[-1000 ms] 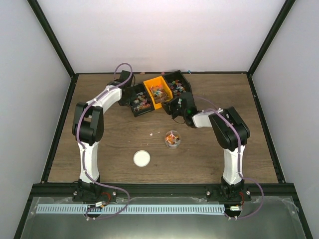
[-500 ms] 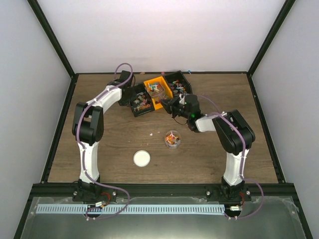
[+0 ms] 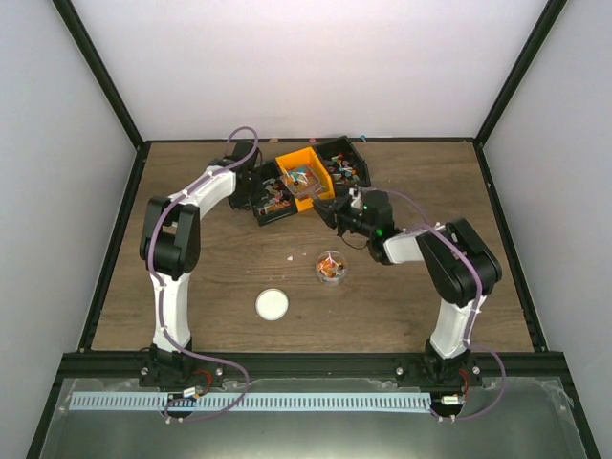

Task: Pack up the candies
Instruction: Scoop the fake candies from the storage box, then place the fake candies in the packing bottle.

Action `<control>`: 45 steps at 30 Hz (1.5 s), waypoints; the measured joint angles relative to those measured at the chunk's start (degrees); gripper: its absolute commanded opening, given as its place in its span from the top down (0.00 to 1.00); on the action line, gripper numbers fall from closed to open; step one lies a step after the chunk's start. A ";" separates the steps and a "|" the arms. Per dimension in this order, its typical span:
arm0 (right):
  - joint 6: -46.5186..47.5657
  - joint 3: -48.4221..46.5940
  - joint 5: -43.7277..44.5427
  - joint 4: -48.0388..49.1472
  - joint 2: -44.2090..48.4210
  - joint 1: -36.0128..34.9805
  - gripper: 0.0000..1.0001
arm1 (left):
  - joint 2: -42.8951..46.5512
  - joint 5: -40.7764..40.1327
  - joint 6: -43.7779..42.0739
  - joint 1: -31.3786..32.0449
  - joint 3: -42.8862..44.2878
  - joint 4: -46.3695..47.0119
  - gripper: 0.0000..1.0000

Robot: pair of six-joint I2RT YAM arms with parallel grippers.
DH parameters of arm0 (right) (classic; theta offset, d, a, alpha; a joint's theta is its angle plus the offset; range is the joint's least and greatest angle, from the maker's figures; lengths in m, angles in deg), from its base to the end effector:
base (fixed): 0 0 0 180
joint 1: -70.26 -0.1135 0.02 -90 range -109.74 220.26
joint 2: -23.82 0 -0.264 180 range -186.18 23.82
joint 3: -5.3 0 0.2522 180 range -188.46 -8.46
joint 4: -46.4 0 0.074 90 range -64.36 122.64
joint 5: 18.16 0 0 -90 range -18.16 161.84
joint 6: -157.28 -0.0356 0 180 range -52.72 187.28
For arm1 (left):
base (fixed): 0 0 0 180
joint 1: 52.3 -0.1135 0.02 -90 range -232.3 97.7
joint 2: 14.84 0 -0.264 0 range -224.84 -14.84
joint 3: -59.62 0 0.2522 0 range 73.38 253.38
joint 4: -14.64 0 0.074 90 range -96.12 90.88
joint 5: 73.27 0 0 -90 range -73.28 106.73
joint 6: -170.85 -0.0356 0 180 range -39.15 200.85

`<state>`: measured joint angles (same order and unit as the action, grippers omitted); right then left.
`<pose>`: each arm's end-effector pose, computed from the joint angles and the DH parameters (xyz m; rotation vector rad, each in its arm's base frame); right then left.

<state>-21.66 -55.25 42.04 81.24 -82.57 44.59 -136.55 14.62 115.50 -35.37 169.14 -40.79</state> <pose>0.3287 0.1776 0.1658 0.7176 2.0532 1.7791 0.4280 -0.1289 0.1835 -0.4362 2.7331 -0.1923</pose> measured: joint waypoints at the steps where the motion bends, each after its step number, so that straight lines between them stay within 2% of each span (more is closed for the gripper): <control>1: 0.20 0.94 -0.17 0.26 0.83 0.24 0.99 | 0.00 0.02 -0.07 0.00 -0.04 0.00 0.80; 12: 4.07 15.10 -3.56 1.66 15.76 5.07 0.99 | 0.00 -0.04 -0.61 0.00 -1.11 0.17 0.72; 15: 6.10 18.34 -5.68 -0.70 20.81 6.19 0.99 | 0.00 -0.02 -0.87 0.00 -1.40 0.11 0.68; 21: 10.25 23.74 -9.49 -8.61 34.88 6.49 0.99 | 0.00 -0.20 -1.88 0.00 -1.42 -0.31 0.67; 31: 13.46 33.48 -12.09 -29.64 65.59 7.50 0.99 | 0.04 -0.35 -2.34 0.00 -1.46 -0.59 0.66; 40: 13.07 37.53 -10.38 -56.54 97.35 7.58 0.99 | 0.59 -0.22 -2.51 0.00 -2.45 -0.37 0.66; 43: 13.09 37.48 -9.33 -63.95 103.67 7.61 0.99 | 0.70 -0.04 -2.54 0.00 -2.73 -0.28 0.66; 45: 14.10 36.98 -8.66 -68.81 104.43 7.61 0.99 | 0.72 0.15 -2.51 0.00 -3.02 -0.04 0.66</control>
<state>-7.57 -18.26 33.38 12.44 21.87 52.19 -135.83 14.77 112.99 -35.37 166.13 -40.83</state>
